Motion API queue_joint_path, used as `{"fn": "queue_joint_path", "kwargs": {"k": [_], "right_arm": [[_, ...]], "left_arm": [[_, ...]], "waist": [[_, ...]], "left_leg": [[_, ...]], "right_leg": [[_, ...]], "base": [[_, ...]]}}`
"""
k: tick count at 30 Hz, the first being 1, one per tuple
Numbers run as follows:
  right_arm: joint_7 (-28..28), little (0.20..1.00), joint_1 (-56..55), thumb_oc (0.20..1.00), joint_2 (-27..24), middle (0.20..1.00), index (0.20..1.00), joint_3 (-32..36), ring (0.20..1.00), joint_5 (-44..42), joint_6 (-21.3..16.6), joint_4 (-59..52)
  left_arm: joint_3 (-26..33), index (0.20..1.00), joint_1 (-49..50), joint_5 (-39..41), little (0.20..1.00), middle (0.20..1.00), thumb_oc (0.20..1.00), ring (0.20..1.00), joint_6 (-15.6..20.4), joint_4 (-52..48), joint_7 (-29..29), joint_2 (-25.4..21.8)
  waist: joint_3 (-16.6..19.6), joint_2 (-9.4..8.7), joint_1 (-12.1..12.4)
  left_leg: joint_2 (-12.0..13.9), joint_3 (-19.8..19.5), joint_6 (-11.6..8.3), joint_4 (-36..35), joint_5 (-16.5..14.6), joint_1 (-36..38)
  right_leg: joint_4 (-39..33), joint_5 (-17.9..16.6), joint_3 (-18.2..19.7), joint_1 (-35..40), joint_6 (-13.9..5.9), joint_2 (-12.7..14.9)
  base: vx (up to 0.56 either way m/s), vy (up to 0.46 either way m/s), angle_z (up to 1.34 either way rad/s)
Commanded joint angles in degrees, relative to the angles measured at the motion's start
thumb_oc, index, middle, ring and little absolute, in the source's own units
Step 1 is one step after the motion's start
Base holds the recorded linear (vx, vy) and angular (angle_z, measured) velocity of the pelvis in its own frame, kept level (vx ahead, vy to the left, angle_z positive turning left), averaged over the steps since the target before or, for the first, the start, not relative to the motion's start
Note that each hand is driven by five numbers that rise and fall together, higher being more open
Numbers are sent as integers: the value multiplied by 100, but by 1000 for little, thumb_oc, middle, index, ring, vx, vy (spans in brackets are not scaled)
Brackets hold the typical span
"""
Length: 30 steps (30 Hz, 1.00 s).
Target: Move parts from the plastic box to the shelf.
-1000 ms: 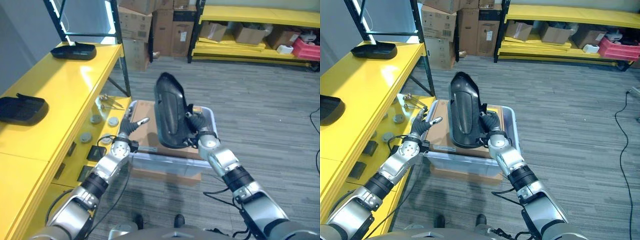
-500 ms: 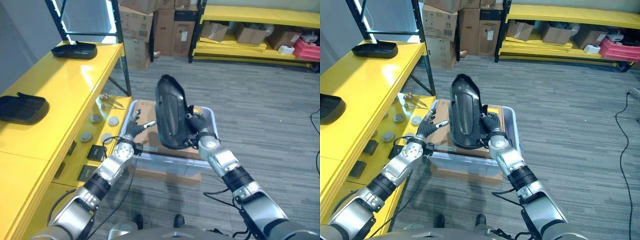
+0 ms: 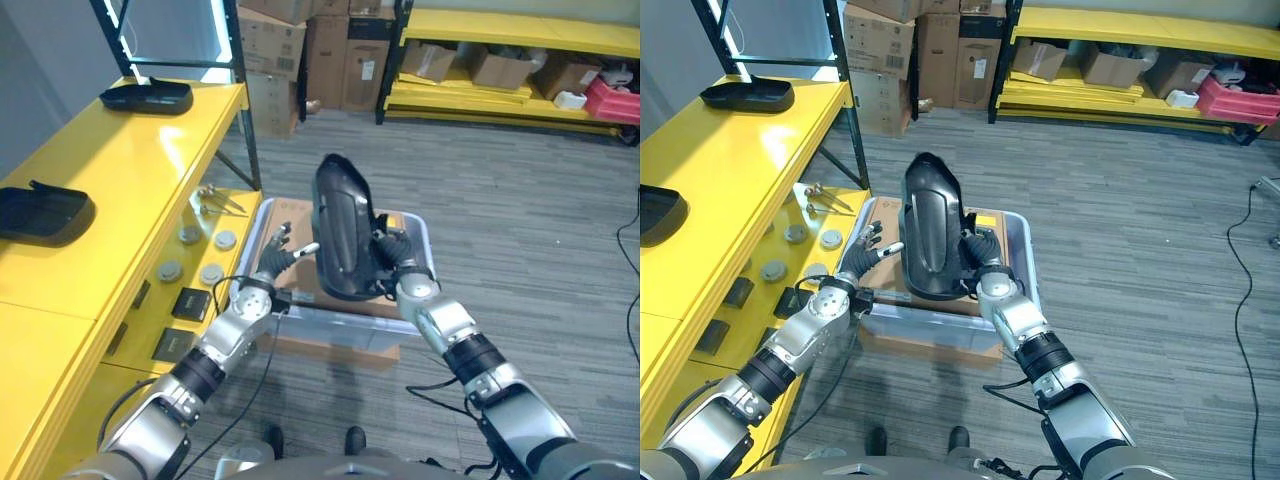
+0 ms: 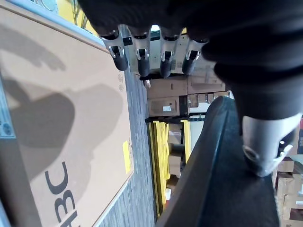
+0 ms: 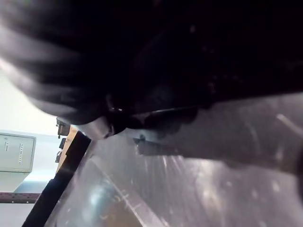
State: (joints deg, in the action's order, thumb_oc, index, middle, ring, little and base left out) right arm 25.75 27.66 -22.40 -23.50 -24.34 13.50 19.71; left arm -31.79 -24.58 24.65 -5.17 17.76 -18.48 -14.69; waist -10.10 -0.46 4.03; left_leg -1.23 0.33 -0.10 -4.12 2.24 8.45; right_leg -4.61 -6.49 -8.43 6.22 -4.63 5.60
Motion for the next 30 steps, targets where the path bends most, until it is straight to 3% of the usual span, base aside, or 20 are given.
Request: {"fn": "queue_joint_path", "kwargs": {"k": [1,12,22,30], "right_arm": [[96,200,451,200,63,200,200,118,200,131,-362,-69],[28,200,422,200,120,200,200,39,200,107,-372,4],[-42,200,433,200,186,200,200,-29,200,171,-291,-21],[-67,200,474,200,241,200,200,-74,200,190,-285,-35]], "left_arm": [[-339,1000,-374,23,1000,1000,1000,1000,538,-210,90,197],[-465,1000,-462,73,1000,1000,1000,1000,697,-535,213,191],[-602,1000,-505,59,1000,1000,1000,1000,581,-670,276,178],[-787,1000,-602,-183,1000,1000,1000,1000,312,-766,703,161]], "waist": [[304,-38,101],[328,-43,78],[347,-35,55],[349,-31,30]], "left_leg": [[52,106,-46,477,-325,-290],[53,126,-48,467,-324,-281],[45,140,-37,454,-331,-271],[36,150,-27,472,-339,-275]], "right_leg": [[584,347,-55,-113,-537,361],[592,350,-57,-117,-533,358],[607,367,-46,-128,-535,355],[632,381,-30,-137,-526,348]], "base": [[0,0,0],[0,0,0],[0,0,0],[0,0,0]]}}
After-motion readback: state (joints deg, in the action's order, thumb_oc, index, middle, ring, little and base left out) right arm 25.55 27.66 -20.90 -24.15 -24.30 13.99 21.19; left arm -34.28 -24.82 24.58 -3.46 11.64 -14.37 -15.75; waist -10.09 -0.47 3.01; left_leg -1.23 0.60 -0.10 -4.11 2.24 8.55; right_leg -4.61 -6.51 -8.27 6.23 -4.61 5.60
